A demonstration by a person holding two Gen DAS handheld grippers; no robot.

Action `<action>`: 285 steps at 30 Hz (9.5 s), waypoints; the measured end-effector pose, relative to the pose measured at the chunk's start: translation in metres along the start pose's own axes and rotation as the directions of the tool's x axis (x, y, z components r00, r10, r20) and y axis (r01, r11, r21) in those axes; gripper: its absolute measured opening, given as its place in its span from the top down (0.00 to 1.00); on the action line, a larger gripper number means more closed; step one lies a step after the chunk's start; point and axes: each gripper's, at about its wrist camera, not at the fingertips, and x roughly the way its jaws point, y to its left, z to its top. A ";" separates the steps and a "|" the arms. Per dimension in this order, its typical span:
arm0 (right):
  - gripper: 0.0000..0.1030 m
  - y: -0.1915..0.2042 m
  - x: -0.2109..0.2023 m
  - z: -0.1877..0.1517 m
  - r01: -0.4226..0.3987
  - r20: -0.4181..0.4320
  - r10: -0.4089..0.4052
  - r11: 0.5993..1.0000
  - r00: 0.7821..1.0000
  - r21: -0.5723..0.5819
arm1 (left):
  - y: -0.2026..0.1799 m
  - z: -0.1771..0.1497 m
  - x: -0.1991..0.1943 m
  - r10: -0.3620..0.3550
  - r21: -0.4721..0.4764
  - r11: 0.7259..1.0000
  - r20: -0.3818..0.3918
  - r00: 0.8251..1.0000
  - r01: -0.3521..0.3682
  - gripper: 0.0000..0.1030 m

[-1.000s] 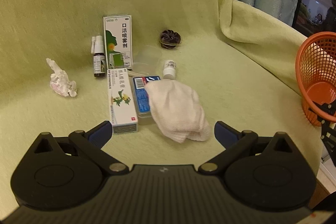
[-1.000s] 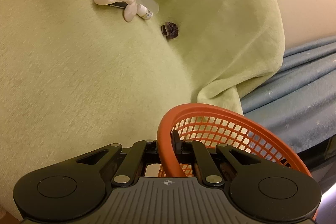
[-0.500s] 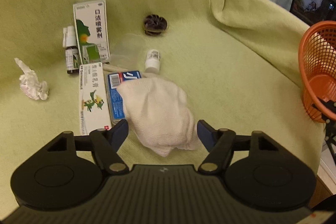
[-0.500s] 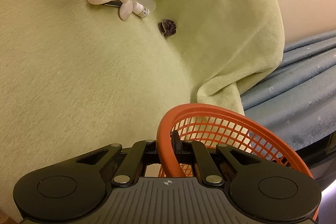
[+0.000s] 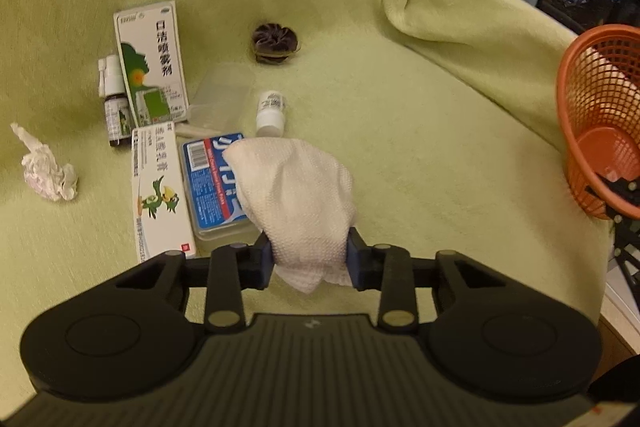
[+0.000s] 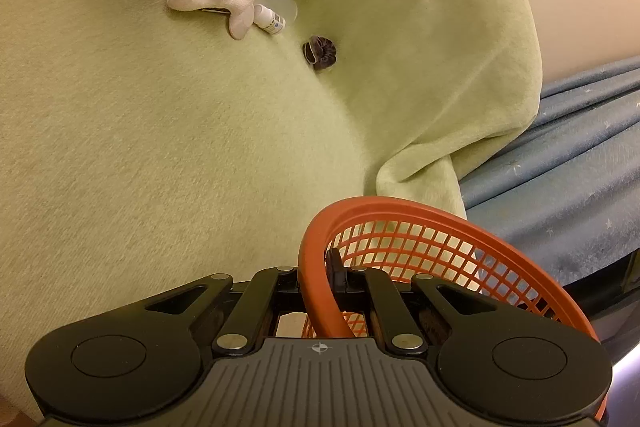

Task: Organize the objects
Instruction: 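Close the left tool on the white towel, then carry the towel with the left tool into the wastebasket and release, then grasp the white-green ointment box with the left tool, then carry the ointment box with the left tool into the wastebasket and release, then grasp the blue floss box with the left tool, then carry the floss box with the left tool into the wastebasket and release, then move the left tool back toward the remaining items on the sofa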

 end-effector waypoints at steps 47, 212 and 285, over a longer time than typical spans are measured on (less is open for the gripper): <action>0.99 -0.005 -0.007 -0.001 -0.002 0.004 0.002 1.000 1.000 0.026 | -0.219 0.131 -0.010 -0.498 0.381 0.791 -0.055 0.865 0.479 0.51; 0.99 -0.005 -0.024 -0.003 -0.044 -0.012 0.044 0.998 0.999 0.039 | 0.031 0.025 0.034 0.150 0.180 0.974 -0.059 0.987 -0.137 0.50; 0.99 -0.009 -0.029 -0.003 -0.044 -0.010 0.045 0.997 0.999 0.068 | -0.159 0.117 -0.012 -0.326 0.414 0.858 -0.016 0.945 0.303 0.40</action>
